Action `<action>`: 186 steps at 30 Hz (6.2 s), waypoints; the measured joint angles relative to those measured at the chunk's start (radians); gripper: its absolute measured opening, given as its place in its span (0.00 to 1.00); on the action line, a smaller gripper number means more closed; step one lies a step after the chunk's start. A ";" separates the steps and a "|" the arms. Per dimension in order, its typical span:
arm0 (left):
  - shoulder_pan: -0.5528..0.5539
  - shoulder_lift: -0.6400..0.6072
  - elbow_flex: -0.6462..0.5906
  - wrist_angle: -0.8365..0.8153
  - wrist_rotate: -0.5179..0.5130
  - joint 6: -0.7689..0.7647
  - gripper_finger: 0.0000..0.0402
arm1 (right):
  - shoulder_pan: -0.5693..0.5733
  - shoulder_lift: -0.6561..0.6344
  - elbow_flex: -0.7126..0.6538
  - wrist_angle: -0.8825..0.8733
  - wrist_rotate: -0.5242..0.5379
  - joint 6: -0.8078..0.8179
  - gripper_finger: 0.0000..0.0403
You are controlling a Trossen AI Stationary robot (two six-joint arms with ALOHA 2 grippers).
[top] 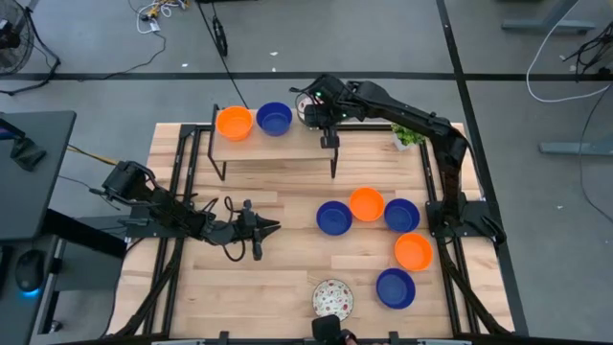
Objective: Pick & Place Mini bowls
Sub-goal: Stack the top white bowl on top of the other white bowl on the shelf, then stack the blue bowl on top of the other blue bowl on the shelf
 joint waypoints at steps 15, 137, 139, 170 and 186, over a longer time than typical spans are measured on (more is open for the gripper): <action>0.000 0.000 0.017 0.020 0.045 0.040 0.14 | 0.085 -0.110 -0.001 -0.083 0.005 0.145 0.01; 0.932 -0.148 0.950 -1.454 0.520 0.689 0.01 | 0.877 -0.912 -1.701 1.372 0.315 0.867 0.02; 0.931 -0.135 0.970 -1.475 0.515 0.690 0.02 | 0.877 -0.912 -1.701 1.372 0.315 0.867 0.02; 0.988 -0.130 1.012 -1.648 0.587 0.653 0.05 | 0.876 -0.912 -1.701 1.371 0.315 0.867 0.02; 0.988 -0.130 1.011 -1.645 0.603 0.654 0.25 | 0.876 -0.912 -1.701 1.371 0.315 0.867 0.02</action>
